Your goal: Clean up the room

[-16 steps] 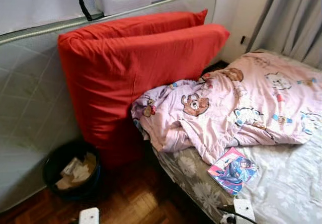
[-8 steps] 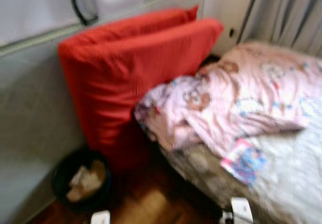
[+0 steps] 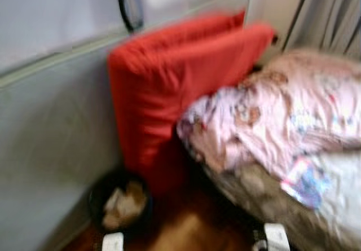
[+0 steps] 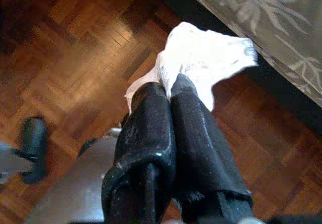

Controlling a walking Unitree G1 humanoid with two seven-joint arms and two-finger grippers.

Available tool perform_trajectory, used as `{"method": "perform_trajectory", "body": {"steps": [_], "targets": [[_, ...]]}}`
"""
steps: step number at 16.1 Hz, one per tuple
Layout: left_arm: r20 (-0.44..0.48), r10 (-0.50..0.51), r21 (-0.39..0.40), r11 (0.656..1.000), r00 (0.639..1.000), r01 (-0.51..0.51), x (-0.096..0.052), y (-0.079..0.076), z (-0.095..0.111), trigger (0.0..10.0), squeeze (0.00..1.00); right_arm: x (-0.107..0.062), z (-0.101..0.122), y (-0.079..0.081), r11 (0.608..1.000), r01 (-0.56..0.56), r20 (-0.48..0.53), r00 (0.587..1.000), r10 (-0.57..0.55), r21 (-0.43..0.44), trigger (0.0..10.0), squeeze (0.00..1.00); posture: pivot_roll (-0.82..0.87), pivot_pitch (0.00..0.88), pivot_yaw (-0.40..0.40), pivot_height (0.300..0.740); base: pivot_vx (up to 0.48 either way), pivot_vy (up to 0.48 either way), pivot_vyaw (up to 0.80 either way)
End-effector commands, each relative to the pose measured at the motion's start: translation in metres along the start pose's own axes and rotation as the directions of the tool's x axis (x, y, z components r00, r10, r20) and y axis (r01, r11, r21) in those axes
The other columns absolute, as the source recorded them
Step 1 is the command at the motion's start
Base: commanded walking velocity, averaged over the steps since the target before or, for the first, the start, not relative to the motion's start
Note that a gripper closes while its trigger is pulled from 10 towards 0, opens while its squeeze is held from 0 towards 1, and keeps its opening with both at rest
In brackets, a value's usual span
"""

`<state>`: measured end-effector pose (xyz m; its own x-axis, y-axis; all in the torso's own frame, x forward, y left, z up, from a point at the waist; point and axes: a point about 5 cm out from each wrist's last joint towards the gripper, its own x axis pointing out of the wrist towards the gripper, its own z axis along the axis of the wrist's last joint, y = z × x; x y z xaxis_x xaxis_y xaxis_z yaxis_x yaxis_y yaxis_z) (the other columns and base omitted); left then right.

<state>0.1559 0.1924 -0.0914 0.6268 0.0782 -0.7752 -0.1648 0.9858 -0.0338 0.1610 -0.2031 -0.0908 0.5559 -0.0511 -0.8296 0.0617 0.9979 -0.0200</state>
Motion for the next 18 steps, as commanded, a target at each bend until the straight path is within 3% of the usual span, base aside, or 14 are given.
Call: {"method": "perform_trajectory", "body": {"steps": [1, 7, 9, 12, 14, 18], "targets": [[-0.011, 0.04, -0.004, 0.999, 0.999, -0.04, -0.004, 0.02, -0.005, 10.0, 0.0, 0.002, 0.006, 0.01, 1.0, -0.028, 0.017, 0.999, 0.028, 0.003, 10.0, 0.0, 0.05, 0.019, -0.007, 0.74, 0.0, 0.48, 0.0], [-0.022, 0.076, -0.015, 0.997, 0.997, -0.076, -0.008, 0.058, 0.004, 10.0, 0.0, 0.004, 0.01, 0.019, 0.999, -0.042, 0.022, 0.999, 0.042, 0.0, 10.0, 0.0, 0.05, 0.023, -0.007, 0.74, 0.0, 0.48, 0.0], [-0.03, 0.065, -0.014, 0.998, 0.997, -0.066, -0.005, 0.046, 0.003, 10.0, 0.0, 0.004, 0.011, 0.021, 0.999, -0.045, 0.024, 0.999, 0.045, -0.002, 10.0, 0.0, 0.05, 0.024, -0.007, 0.74, 0.0, 0.48, 0.0], [-0.043, 0.029, -0.006, 1.0, 0.999, -0.029, 0.001, 0.007, -0.001, 10.0, 0.0, 0.004, 0.012, 0.019, 0.999, -0.045, 0.025, 0.999, 0.045, 0.0, 10.0, 0.0, 0.06, 0.025, -0.007, 0.74, 0.0, 0.48, 0.0], [-0.041, 0.01, -0.001, 1.0, 0.999, -0.01, 0.004, -0.016, 0.002, 10.0, 0.0, 0.003, 0.011, 0.015, 0.999, -0.043, 0.025, 0.999, 0.043, 0.0, 10.0, 0.0, 0.06, 0.025, -0.006, 0.74, 0.0, 0.0, 0.0], [-0.027, 0.01, 0.01, 1.0, 1.0, -0.01, 0.006, -0.019, 0.008, 10.0, 0.0, 0.003, 0.008, 0.013, 0.999, -0.042, 0.022, 0.999, 0.042, 0.0, 10.0, 0.0, 0.05, 0.026, -0.006, 0.74, 0.0, 0.0, 0.0]]}}
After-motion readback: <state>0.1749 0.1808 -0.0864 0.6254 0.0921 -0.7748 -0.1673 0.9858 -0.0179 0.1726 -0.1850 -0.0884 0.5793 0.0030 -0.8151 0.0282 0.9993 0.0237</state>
